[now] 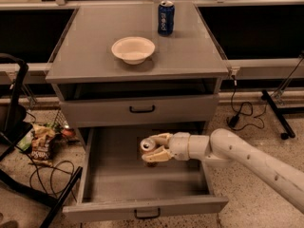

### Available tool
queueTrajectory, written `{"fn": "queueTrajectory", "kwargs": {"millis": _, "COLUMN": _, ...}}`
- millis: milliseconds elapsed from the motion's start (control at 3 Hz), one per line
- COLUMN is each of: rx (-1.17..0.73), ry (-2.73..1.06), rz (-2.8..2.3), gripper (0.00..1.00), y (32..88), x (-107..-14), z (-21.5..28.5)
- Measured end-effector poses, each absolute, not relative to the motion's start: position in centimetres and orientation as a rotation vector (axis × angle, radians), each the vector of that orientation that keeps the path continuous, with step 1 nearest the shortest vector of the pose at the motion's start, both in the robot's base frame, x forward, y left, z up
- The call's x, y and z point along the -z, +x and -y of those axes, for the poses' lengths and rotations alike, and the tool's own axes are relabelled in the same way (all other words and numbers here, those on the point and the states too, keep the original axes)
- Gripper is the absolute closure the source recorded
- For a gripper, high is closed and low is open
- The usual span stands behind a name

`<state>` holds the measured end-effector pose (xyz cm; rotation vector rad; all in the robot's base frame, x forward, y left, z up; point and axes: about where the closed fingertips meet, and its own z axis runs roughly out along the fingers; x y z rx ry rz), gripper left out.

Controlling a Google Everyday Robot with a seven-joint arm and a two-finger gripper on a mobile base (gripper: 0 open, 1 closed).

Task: Place orange can into middle drawer

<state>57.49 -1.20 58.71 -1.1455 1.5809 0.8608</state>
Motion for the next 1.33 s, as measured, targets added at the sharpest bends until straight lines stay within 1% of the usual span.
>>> {"fn": "queueTrajectory", "kwargs": {"millis": 333, "rx": -0.926, "ry": -1.208, "rz": -1.525, "gripper": 1.00, "y": 57.1, "x": -52.9, "z": -0.6}}
{"fn": "queueTrajectory", "kwargs": {"millis": 1000, "rx": -1.002, "ry": -1.239, "rz": -1.491, "gripper": 1.00, "y": 56.4, "x": -47.0, "z": -1.1}}
{"fn": "queueTrajectory", "kwargs": {"millis": 1333, "rx": -1.004, "ry": -1.238, "rz": -1.491, "gripper": 0.81, "y": 56.3, "x": -46.9, "z": -1.2}}
